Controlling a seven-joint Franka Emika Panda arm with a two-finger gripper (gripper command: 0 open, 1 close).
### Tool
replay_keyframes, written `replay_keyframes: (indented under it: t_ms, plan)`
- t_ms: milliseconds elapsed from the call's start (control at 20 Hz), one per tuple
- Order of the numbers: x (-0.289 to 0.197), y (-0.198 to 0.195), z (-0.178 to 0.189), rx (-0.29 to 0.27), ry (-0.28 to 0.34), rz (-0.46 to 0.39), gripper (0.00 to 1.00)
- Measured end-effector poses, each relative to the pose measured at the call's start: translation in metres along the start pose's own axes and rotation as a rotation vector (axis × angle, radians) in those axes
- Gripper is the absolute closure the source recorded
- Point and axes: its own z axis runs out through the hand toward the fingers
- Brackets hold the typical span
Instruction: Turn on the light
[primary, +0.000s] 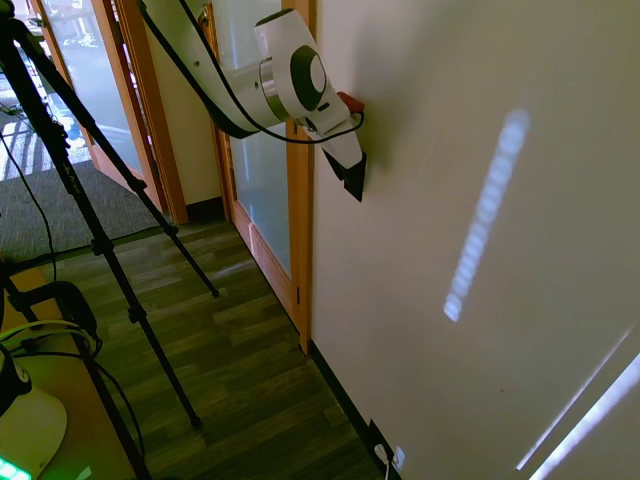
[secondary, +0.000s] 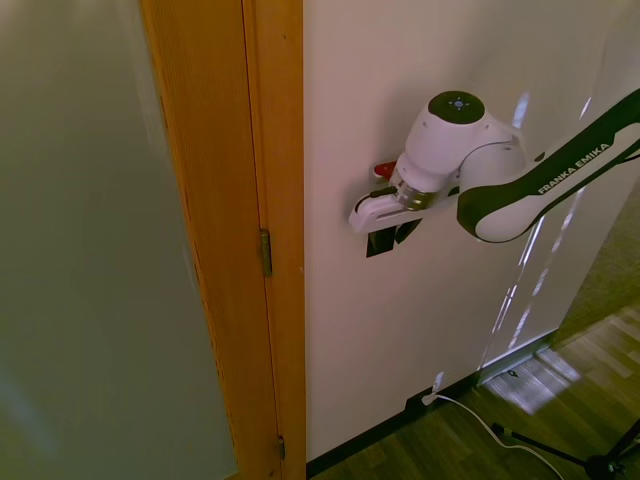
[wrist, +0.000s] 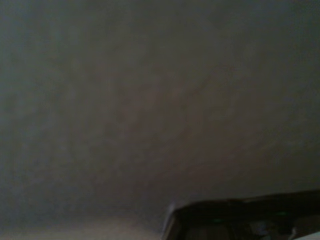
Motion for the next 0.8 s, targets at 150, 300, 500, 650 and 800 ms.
replay_keyframes:
  t_ms: [150, 300, 500, 650, 800]
  plan:
    - [-0.005, 0.0, 0.001, 0.015, 0.013, 0.009, 1.0]
    - [-0.008, 0.001, 0.004, 0.025, 0.016, 0.017, 1.0]
    - [-0.003, 0.006, 0.008, 0.028, 0.026, 0.04, 1.0]
    - [-0.002, 0.009, 0.007, 0.048, 0.019, 0.054, 1.0]
    - [-0.001, 0.013, 0.003, 0.079, 0.022, 0.067, 1.0]
